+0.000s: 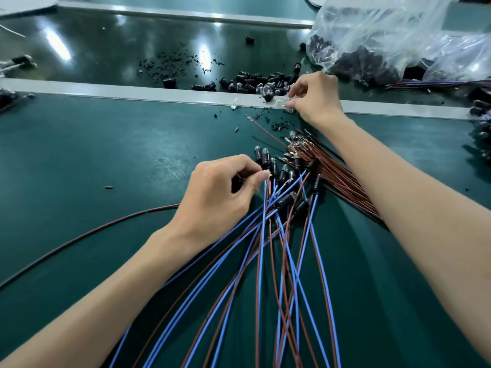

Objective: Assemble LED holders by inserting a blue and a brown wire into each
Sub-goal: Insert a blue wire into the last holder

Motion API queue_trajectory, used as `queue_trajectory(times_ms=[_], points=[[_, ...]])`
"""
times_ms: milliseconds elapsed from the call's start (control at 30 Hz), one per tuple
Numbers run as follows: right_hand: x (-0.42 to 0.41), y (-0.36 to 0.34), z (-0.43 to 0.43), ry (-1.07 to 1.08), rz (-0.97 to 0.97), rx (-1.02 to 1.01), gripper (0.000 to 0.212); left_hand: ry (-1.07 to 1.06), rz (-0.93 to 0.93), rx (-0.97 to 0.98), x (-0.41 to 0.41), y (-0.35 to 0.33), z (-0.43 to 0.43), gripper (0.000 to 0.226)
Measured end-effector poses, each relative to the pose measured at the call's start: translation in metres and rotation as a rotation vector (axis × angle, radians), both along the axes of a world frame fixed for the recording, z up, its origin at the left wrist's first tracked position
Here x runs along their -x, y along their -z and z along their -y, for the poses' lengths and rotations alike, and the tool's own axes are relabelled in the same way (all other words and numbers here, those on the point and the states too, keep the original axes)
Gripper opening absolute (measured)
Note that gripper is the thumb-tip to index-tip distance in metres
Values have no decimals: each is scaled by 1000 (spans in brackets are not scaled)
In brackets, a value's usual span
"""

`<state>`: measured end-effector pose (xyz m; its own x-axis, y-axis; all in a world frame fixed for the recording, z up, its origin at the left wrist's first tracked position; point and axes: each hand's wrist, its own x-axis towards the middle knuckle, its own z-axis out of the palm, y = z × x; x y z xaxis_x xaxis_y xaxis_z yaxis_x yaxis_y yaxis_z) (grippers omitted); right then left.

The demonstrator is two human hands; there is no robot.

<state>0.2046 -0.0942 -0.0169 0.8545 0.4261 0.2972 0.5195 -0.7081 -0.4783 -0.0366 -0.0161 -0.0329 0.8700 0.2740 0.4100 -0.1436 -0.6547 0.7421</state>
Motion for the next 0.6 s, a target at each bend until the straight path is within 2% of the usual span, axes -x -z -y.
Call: queue_trajectory(times_ms=[133,233,300,367,433,500,600], points=[[37,-14,22,-46,7,-155,16,39,-10,60,1,-2,0,8],[85,-23,47,-222,-205,-359,9,78,-21,106,1,-3,3,5],[115,-24,65,-410,-314,-351,5,103,-31,151,2,-3,5,3],[135,-18,79,-542,-340,-254,18,118,-36,192,2,-4,6,3],[147,-10,86,-552,-296,-252,18,130,-42,215,2,-5,6,6],[155,-1,88,-488,-254,-341,10,141,-52,228,3,-6,8,5],[162,5,86,-427,-290,-452,4,127,-46,202,4,-7,8,6]])
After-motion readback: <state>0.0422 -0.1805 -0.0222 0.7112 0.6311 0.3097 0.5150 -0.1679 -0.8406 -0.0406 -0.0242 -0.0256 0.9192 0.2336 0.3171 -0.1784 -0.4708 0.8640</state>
